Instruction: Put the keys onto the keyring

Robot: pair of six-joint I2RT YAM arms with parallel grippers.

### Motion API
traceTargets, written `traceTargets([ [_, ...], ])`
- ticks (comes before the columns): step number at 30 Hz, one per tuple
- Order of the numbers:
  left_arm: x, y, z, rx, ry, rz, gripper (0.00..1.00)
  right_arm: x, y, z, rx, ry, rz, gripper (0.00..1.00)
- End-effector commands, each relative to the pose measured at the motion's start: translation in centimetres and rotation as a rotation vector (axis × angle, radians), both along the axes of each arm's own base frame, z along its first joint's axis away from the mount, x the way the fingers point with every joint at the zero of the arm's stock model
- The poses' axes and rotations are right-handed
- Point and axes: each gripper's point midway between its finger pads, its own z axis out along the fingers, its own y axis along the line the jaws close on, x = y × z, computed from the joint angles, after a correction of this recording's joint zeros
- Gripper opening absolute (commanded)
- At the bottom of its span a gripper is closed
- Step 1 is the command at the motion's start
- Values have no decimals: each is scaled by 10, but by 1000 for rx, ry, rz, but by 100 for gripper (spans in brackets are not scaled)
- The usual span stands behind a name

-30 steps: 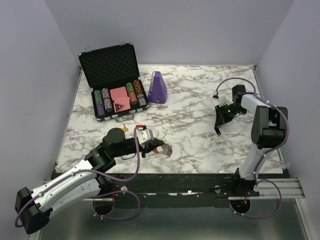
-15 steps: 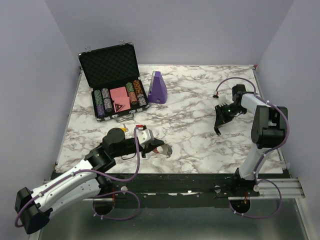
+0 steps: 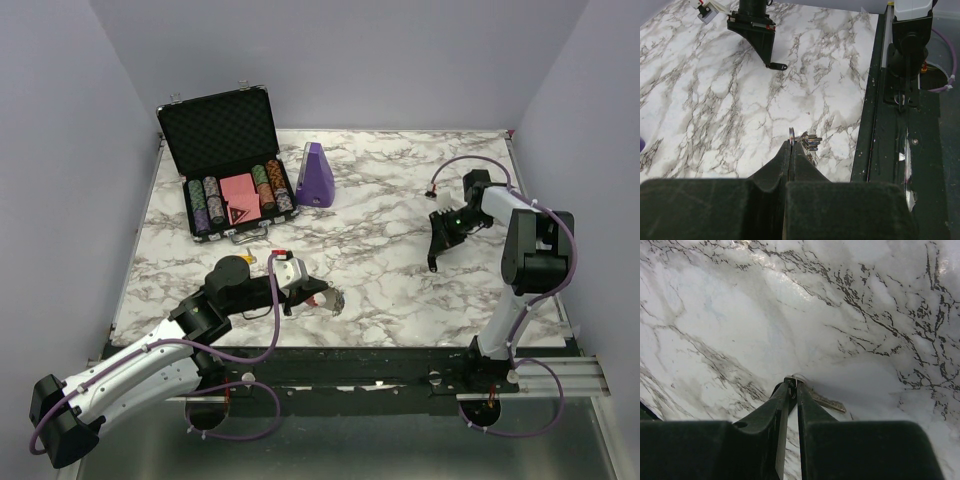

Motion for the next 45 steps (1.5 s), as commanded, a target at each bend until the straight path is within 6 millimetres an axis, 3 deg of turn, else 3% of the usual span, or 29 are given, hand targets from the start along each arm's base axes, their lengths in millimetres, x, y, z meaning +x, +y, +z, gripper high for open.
traceTargets([
  [1,0,-1,17,-33,-42,-4,0,1,3,0,13,17,12,20],
  [9,0,-1,17,-32,-41,-4,0,1,3,-1,12,21,9,19],
  [19,0,-1,17,-33,-42,-2,0,2,3,0,15,22,9,2],
  [26,0,-1,18,-35,-44,-2,0,4,12,18,71,-19,29,0],
  [35,-1,4,30,-58,-83,7,0,13,40,90,254,-208,175,0],
  [40,-5,10,55,-99,-187,-4,0,14,58,154,374,-398,371,0],
  [45,-9,11,85,-150,-299,-30,0,-28,91,223,621,-737,626,0],
])
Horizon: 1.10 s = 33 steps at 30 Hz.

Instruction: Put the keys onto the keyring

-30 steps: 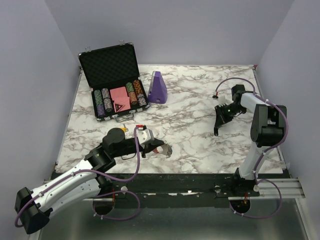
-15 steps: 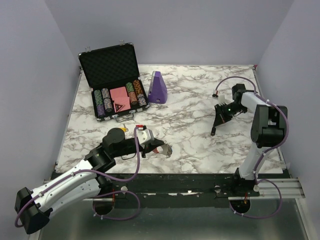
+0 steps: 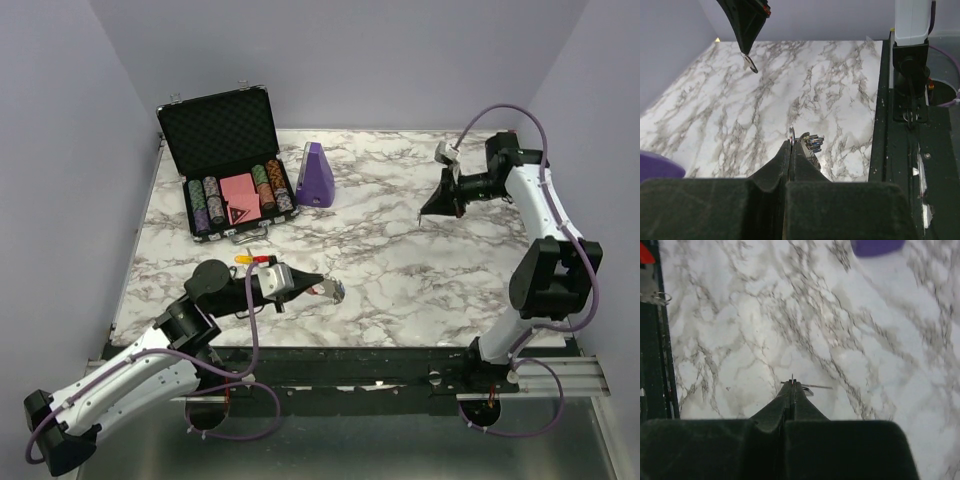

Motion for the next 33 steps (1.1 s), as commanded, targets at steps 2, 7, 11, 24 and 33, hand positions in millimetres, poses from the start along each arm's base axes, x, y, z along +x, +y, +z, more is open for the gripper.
traceTargets([
  [2,-3,1,61,-93,-182,-32,0,-63,46,79,338,-372,266,0],
  [7,-3,-6,82,-116,-225,-65,0,-95,76,97,312,-494,426,0],
  [11,-4,-10,89,-129,-279,-89,0,-117,87,115,309,-588,497,1],
  [24,-6,-27,57,-72,-493,-206,0,-163,113,108,243,-715,729,0],
  [33,-4,-30,35,-6,-495,-227,0,-185,121,94,204,-813,874,0],
])
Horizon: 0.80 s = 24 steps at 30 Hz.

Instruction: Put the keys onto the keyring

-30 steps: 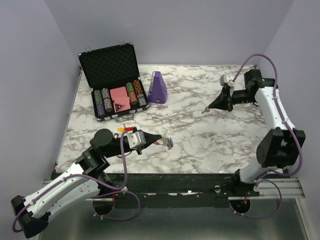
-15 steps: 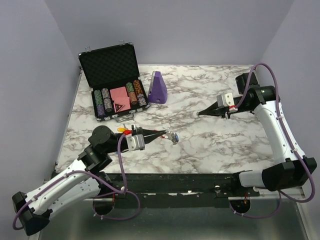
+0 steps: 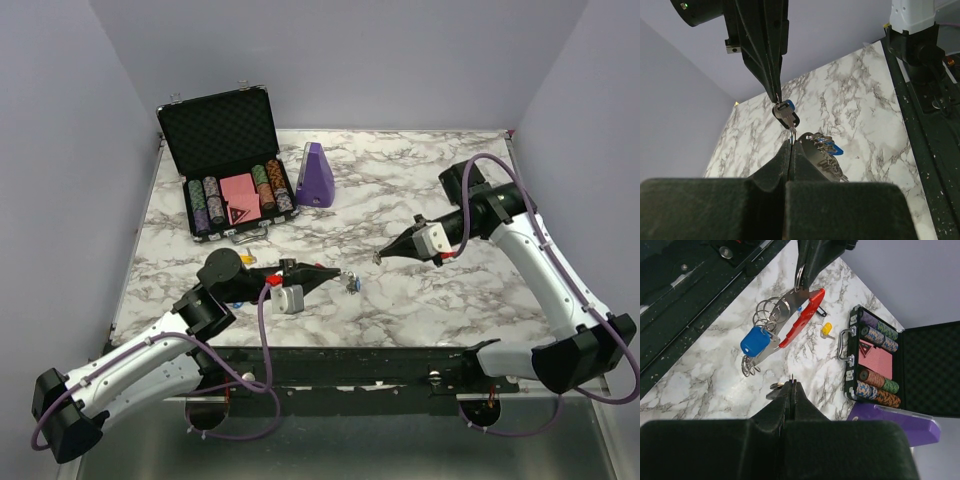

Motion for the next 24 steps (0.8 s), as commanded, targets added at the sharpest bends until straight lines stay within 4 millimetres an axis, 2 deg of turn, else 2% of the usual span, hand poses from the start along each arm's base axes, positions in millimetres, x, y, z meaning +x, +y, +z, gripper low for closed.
traceTargets([
  [1,-5,-1,-2,17,-78,-36,0,-22,-6,-12,-52,-22,46,0],
  [5,-1,-3,-17,79,-85,-18,0,-24,-1,-15,-70,-7,47,0],
  [10,11,-4,-29,136,-89,36,0,-5,22,-3,-88,178,-142,0],
  [12,15,-4,-33,144,-91,63,0,-7,30,-3,-110,206,-175,0],
  [18,19,-4,-45,172,-107,93,0,-25,48,-20,-222,209,-192,0],
  [24,22,-4,-56,219,-107,114,0,-11,49,-25,-254,154,-274,0],
])
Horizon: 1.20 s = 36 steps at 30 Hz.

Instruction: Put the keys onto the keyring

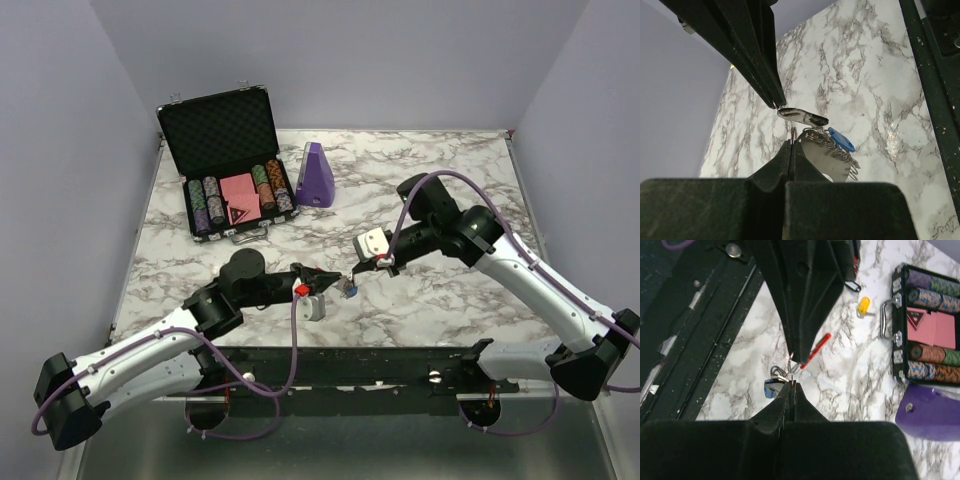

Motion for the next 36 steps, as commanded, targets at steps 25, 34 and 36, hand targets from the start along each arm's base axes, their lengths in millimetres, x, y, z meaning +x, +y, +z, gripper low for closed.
traceTargets([
  [25,-4,-5,6,-21,89,32,0,16,-8,-22,26,-201,-94,0],
  [34,-1,-6,1,-9,59,73,0,11,-5,-26,55,-223,-70,0],
  [36,1,-6,1,-7,47,90,0,10,-4,-26,62,-233,-62,0],
])
